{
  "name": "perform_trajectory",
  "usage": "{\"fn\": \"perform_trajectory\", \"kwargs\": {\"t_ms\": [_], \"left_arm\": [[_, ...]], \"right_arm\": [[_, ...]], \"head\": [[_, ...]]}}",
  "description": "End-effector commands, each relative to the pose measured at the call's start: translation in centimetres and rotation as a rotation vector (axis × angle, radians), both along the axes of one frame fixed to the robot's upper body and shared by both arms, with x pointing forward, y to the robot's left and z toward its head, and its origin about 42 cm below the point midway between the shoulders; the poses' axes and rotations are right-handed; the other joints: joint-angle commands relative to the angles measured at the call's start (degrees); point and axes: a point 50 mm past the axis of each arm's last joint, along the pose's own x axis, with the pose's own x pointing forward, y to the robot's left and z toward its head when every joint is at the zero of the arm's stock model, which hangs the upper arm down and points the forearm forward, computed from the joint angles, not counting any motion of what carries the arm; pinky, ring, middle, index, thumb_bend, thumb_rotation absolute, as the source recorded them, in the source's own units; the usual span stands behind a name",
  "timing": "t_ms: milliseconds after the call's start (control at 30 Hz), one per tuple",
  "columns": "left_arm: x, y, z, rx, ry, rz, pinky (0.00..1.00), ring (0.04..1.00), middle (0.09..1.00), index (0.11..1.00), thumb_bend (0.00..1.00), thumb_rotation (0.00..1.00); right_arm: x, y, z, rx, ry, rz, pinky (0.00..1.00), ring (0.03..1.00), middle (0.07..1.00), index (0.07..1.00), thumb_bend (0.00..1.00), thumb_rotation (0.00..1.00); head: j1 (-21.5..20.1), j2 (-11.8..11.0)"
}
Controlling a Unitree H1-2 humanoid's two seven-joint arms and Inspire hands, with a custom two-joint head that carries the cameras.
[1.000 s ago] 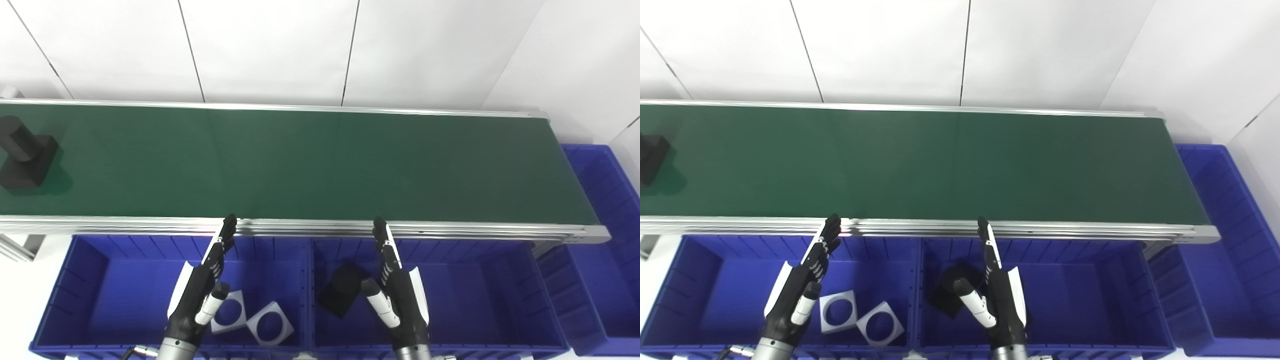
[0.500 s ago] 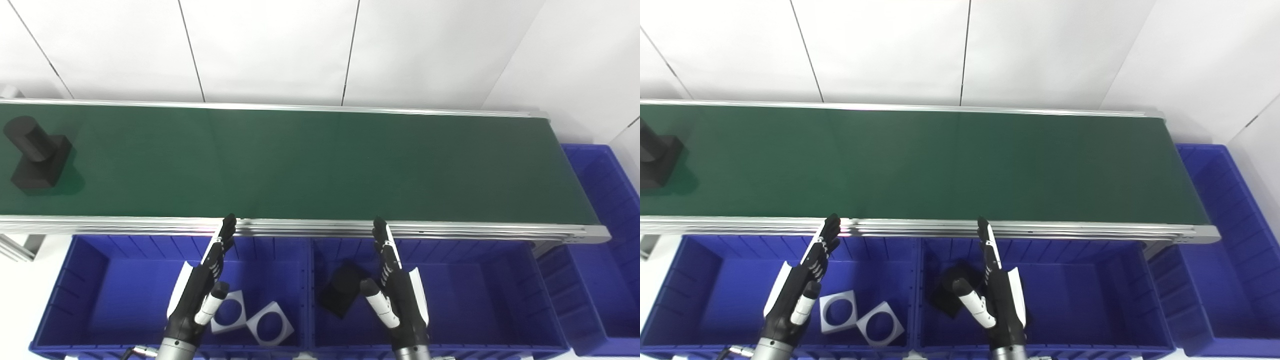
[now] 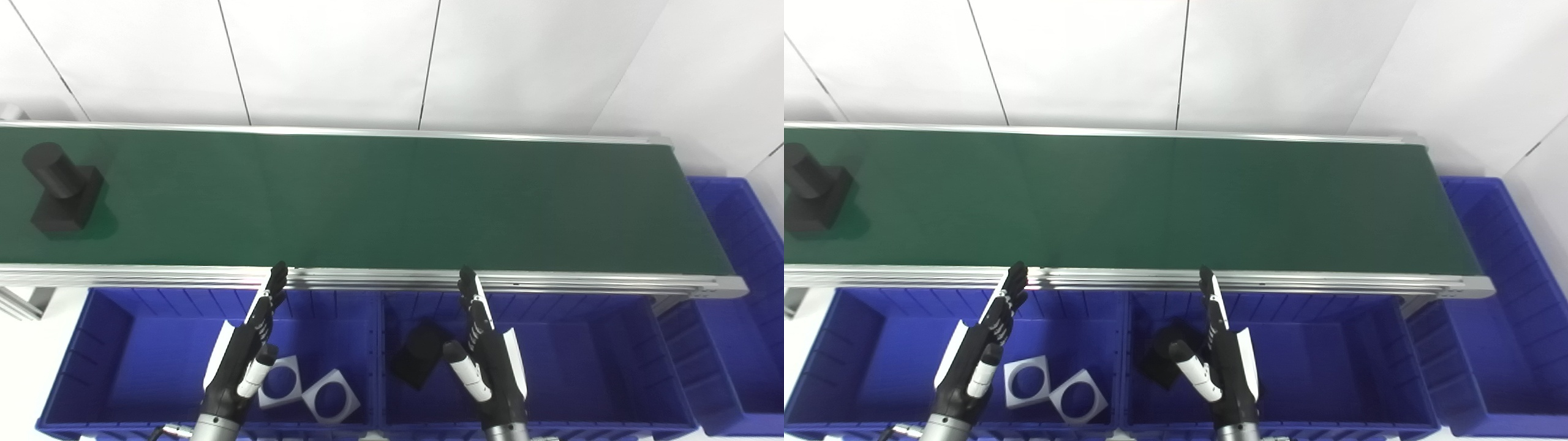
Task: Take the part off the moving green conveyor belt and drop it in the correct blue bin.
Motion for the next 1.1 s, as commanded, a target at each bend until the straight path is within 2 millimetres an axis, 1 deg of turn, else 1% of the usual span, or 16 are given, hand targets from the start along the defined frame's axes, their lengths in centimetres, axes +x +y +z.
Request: {"fn": "perform_trajectory", "kwargs": {"t_ms": [0, 400, 533, 567, 633, 667, 700, 733, 767, 833, 900, 933, 967, 1000, 1033, 1067], "left_arm": [[0.5, -0.1, 1.0, -0.022, -0.071, 0.003, 0.99, 0.998, 1.0, 1.0, 0.82, 1.0], [0.5, -0.4, 0.6, -0.017, -0.059, 0.0, 1.0, 0.999, 1.0, 1.0, 0.82, 1.0], [0.3, -0.7, 0.3, 0.005, -0.051, -0.009, 0.99, 1.0, 1.0, 1.0, 0.83, 1.0], [0.2, -0.8, 0.2, 0.009, -0.05, -0.009, 0.99, 1.0, 1.0, 1.0, 0.82, 1.0], [0.1, -1.1, 0.1, 0.014, -0.048, -0.011, 1.0, 1.0, 1.0, 1.0, 0.82, 1.0], [0.0, -1.4, 0.0, 0.016, -0.047, -0.014, 1.0, 1.0, 1.0, 1.0, 0.82, 1.0], [-0.1, -1.6, 0.0, 0.017, -0.046, -0.015, 1.0, 1.0, 1.0, 1.0, 0.82, 1.0], [-0.2, -1.8, -0.1, 0.017, -0.043, -0.019, 1.0, 1.0, 1.0, 1.0, 0.82, 1.0], [-0.2, -2.0, -0.2, 0.016, -0.041, -0.022, 1.0, 1.0, 1.0, 0.998, 0.83, 1.0], [-0.4, -2.4, -0.5, 0.017, -0.03, -0.026, 1.0, 1.0, 1.0, 0.995, 0.84, 1.0], [-0.4, -2.8, -0.8, 0.024, -0.026, -0.028, 0.99, 1.0, 1.0, 0.994, 0.84, 0.99], [-0.4, -3.0, -0.8, 0.028, -0.027, -0.027, 0.98, 1.0, 1.0, 0.992, 0.83, 0.98], [-0.3, -3.2, -0.9, 0.033, -0.028, -0.026, 0.97, 0.997, 0.999, 0.987, 0.81, 0.97], [-0.3, -3.3, -1.0, 0.036, -0.028, -0.025, 0.97, 0.996, 0.998, 0.986, 0.81, 0.97], [-0.2, -3.4, -1.1, 0.05, -0.033, -0.021, 0.97, 0.996, 0.997, 0.985, 0.8, 0.97], [-0.2, -3.5, -1.1, 0.06, -0.038, -0.019, 0.96, 0.987, 0.99, 0.98, 0.78, 0.96]], "right_arm": [[0.2, 0.3, 1.1, 0.019, -0.07, 0.008, 1.0, 1.0, 1.0, 1.0, 0.78, 0.85], [0.1, 0.0, 0.7, 0.004, -0.061, 0.01, 1.0, 1.0, 1.0, 1.0, 0.79, 0.86], [0.0, -0.4, 0.3, 0.009, -0.046, 0.012, 1.0, 1.0, 1.0, 1.0, 0.79, 0.85], [0.0, -0.5, 0.2, 0.012, -0.043, 0.014, 1.0, 1.0, 1.0, 1.0, 0.78, 0.85], [-0.1, -0.9, 0.1, 0.019, -0.038, 0.02, 1.0, 1.0, 1.0, 1.0, 0.77, 0.83], [-0.2, -1.1, 0.0, 0.018, -0.034, 0.022, 1.0, 1.0, 1.0, 1.0, 0.75, 0.83], [-0.2, -1.3, -0.1, 0.017, -0.032, 0.023, 1.0, 1.0, 1.0, 1.0, 0.75, 0.83], [-0.3, -1.6, -0.2, 0.019, -0.025, 0.027, 1.0, 1.0, 1.0, 1.0, 0.75, 0.83], [-0.4, -1.7, -0.3, 0.022, -0.02, 0.03, 1.0, 1.0, 1.0, 1.0, 0.75, 0.84], [-0.7, -2.3, -0.6, 0.025, -0.004, 0.035, 1.0, 1.0, 1.0, 1.0, 0.76, 0.85], [-0.8, -2.7, -0.9, 0.03, 0.009, 0.034, 1.0, 1.0, 1.0, 1.0, 0.76, 0.86], [-0.8, -2.8, -1.0, 0.029, 0.013, 0.03, 1.0, 1.0, 1.0, 1.0, 0.75, 0.86], [-0.8, -2.9, -1.1, 0.026, 0.017, 0.029, 1.0, 1.0, 1.0, 1.0, 0.73, 0.87], [-0.8, -2.9, -1.2, 0.023, 0.019, 0.028, 1.0, 1.0, 1.0, 1.0, 0.72, 0.88], [-0.9, -3.0, -1.3, 0.022, 0.024, 0.032, 1.0, 1.0, 1.0, 1.0, 0.72, 0.88], [-0.9, -3.1, -1.4, 0.021, 0.028, 0.035, 1.0, 1.0, 1.0, 1.0, 0.72, 0.89]], "head": [[0.1, 0.0], [2.2, -1.6], [6.8, -3.6], [7.2, -3.7], [9.5, -4.6], [12.1, -5.7], [12.5, -6.0], [14.7, -7.1], [14.7, -7.1], [18.2, -9.6], [20.1, -11.4], [20.3, -11.6], [21.3, -12.9], [21.3, -12.9], [22.1, -14.2], [22.2, -14.4]]}}
